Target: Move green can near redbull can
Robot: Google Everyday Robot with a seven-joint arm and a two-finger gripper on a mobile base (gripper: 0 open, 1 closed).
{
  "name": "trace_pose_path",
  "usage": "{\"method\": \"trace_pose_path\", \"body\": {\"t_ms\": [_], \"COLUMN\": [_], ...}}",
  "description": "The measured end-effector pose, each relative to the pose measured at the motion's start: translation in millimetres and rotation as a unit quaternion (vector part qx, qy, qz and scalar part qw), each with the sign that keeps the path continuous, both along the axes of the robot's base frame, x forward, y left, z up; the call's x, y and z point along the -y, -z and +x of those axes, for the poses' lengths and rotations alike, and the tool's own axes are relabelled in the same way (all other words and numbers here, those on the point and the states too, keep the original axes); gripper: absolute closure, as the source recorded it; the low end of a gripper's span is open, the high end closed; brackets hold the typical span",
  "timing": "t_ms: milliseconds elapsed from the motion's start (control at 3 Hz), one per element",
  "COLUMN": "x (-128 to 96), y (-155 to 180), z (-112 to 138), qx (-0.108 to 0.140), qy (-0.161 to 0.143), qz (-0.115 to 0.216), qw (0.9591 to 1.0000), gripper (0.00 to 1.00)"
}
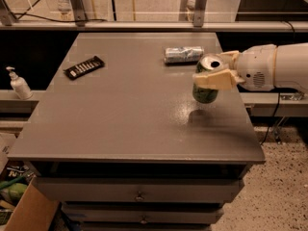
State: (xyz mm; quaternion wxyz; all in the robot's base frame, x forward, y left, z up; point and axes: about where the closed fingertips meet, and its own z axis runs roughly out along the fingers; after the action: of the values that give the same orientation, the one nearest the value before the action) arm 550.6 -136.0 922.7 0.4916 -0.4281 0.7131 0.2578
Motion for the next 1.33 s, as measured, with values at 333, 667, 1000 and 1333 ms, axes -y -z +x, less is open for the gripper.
{"method": "trace_pose_path", "body": {"t_ms": [333,667,1000,1333], "x": [11.8,29.0,40.3,50.1], "y": [0.0,-5.9,-10.1,-2.4], "z": [38.8,77.1,107.0,132.6], "qx": [0.001,0.007,0.014,0.015], "qy": [0.029,0.063,0.086,0.104], "qz": [0.008,0.020,0.020,0.009], "qw": [0.9995,0.9978,0.9960,0.9944], "gripper": [1.00,1.00,1.00,1.00]}}
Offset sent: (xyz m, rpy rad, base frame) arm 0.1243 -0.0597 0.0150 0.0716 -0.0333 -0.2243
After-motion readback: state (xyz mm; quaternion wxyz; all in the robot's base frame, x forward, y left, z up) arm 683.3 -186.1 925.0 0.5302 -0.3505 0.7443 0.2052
